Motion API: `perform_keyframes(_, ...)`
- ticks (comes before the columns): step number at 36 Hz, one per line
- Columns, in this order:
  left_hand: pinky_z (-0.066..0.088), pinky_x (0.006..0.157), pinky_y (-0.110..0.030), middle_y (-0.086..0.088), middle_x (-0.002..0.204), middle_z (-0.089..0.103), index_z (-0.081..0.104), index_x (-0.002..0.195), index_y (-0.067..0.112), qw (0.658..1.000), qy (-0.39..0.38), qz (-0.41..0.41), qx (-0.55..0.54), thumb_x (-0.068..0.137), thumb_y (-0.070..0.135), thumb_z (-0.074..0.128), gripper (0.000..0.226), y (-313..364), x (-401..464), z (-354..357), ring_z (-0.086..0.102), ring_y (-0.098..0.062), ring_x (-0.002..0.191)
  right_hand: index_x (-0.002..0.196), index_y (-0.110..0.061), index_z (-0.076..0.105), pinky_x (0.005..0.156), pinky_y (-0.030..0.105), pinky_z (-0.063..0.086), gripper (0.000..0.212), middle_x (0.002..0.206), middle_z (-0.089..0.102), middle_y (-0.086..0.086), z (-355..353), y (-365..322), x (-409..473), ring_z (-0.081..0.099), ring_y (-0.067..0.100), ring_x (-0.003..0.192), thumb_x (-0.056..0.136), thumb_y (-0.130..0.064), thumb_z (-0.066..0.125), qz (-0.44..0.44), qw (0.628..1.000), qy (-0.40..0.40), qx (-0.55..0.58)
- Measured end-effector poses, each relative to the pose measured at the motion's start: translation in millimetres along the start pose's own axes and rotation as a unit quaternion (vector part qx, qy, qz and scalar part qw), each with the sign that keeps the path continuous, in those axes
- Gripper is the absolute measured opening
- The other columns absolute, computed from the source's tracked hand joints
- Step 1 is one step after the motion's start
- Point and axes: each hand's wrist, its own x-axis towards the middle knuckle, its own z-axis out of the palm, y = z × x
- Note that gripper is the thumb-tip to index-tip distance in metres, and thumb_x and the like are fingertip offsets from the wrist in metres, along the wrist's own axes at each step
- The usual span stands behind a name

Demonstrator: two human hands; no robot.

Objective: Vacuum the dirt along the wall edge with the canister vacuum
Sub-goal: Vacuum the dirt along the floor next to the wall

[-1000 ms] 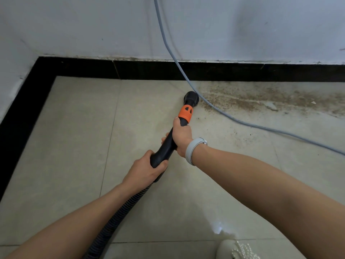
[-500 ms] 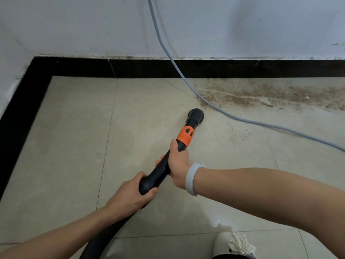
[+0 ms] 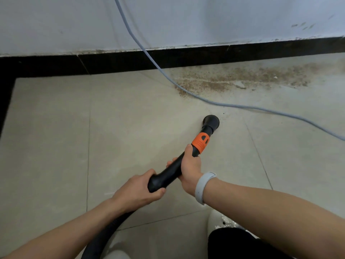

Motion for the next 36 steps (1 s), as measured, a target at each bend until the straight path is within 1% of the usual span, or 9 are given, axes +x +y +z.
perform_keyframes(6, 0.053, 0.069, -0.034, 0.006, 0.077, 0.064, 0.046, 0.092, 0.030, 0.999, -0.013, 0.038, 0.013, 0.059, 0.072, 0.044, 0.053, 38.5, 15.7, 22.5, 0.063, -0.012, 0.069, 0.110, -0.009, 0.040, 0.057, 0.038, 0.056, 0.032, 0.073, 0.056, 0.013, -37.8, -17.9, 8.3, 0.061, 0.028, 0.057, 0.100, -0.038, 0.048, -0.021, 0.997, 0.058, 0.043)
perform_keyframes(11, 0.045, 0.061, -0.031, 0.007, 0.077, 0.060, 0.044, 0.091, 0.027, 0.995, 0.004, 0.085, 0.053, 0.071, 0.064, 0.053, 0.043, 65.8, 48.8, 25.1, 0.061, -0.021, 0.075, 0.106, -0.009, 0.042, 0.054, 0.037, 0.055, 0.035, 0.073, 0.055, 0.013, -53.7, -44.7, 25.1, 0.061, 0.028, 0.056, 0.097, -0.041, 0.050, -0.041, 0.992, 0.077, 0.086)
perform_keyframes(17, 0.052, 0.073, -0.035, -0.001, 0.089, 0.065, 0.048, 0.095, 0.025, 0.996, 0.025, 0.081, 0.042, 0.077, 0.060, 0.058, 0.041, 76.7, 67.7, 7.9, 0.062, -0.026, 0.083, 0.106, -0.011, 0.041, 0.051, 0.036, 0.053, 0.036, 0.079, 0.056, 0.013, -45.4, -64.0, 39.2, 0.062, 0.027, 0.056, 0.097, -0.044, 0.051, -0.056, 0.989, 0.079, 0.113)
perform_keyframes(21, 0.048, 0.067, -0.033, 0.002, 0.084, 0.063, 0.047, 0.090, 0.026, 0.997, 0.031, 0.059, 0.042, 0.075, 0.057, 0.059, 0.036, 56.0, 57.1, 0.1, 0.062, -0.023, 0.079, 0.089, -0.013, 0.043, 0.048, 0.034, 0.054, 0.032, 0.071, 0.057, 0.013, -26.0, -47.6, 32.3, 0.061, 0.025, 0.047, 0.097, -0.043, 0.051, -0.056, 0.990, 0.076, 0.102)
perform_keyframes(24, 0.050, 0.065, -0.033, 0.003, 0.080, 0.066, 0.049, 0.092, 0.027, 0.999, 0.014, 0.043, 0.018, 0.075, 0.051, 0.061, 0.032, 30.9, 45.6, -5.3, 0.064, -0.017, 0.071, 0.085, -0.013, 0.044, 0.042, 0.030, 0.053, 0.029, 0.066, 0.055, 0.012, -5.6, -27.9, 24.3, 0.059, 0.026, 0.048, 0.098, -0.039, 0.050, -0.063, 0.993, 0.061, 0.078)
perform_keyframes(27, 0.046, 0.057, -0.024, 0.010, 0.066, 0.063, 0.050, 0.085, 0.030, 0.998, 0.008, 0.057, -0.018, 0.068, 0.050, 0.059, 0.027, 6.4, 35.4, -14.3, 0.057, -0.002, 0.055, 0.084, -0.012, 0.043, 0.042, 0.030, 0.052, 0.028, 0.060, 0.052, 0.011, 17.3, -9.5, 17.0, 0.056, 0.026, 0.044, 0.098, -0.036, 0.050, -0.058, 0.996, 0.019, 0.059)
perform_keyframes(30, 0.035, 0.050, -0.019, 0.018, 0.054, 0.053, 0.047, 0.069, 0.025, 0.997, 0.022, 0.053, -0.057, 0.068, 0.040, 0.064, 0.023, -12.6, 26.9, -17.8, 0.046, -0.003, 0.049, 0.088, -0.010, 0.042, 0.043, 0.030, 0.051, 0.026, 0.058, 0.051, 0.010, 36.9, 5.4, 11.8, 0.054, 0.025, 0.047, 0.098, -0.034, 0.050, -0.054, 0.997, -0.026, 0.038)
perform_keyframes(33, 0.034, 0.048, -0.017, 0.018, 0.051, 0.050, 0.045, 0.064, 0.023, 0.995, 0.037, 0.044, -0.084, 0.075, 0.024, 0.071, 0.028, -23.7, 23.5, -15.0, 0.043, -0.002, 0.047, 0.094, -0.009, 0.042, 0.045, 0.029, 0.051, 0.026, 0.064, 0.050, 0.012, 45.4, 9.8, 8.8, 0.054, 0.026, 0.053, 0.098, -0.033, 0.050, -0.054, 0.998, -0.037, 0.022)
perform_keyframes(36, 0.034, 0.049, -0.016, 0.019, 0.051, 0.051, 0.047, 0.064, 0.024, 0.994, 0.019, 0.052, -0.099, 0.066, 0.037, 0.066, 0.023, -15.8, 27.4, -10.1, 0.043, -0.001, 0.047, 0.092, -0.011, 0.042, 0.045, 0.029, 0.050, 0.026, 0.064, 0.052, 0.011, 37.5, 5.7, 10.2, 0.055, 0.025, 0.048, 0.098, -0.036, 0.048, -0.067, 0.997, -0.022, 0.010)
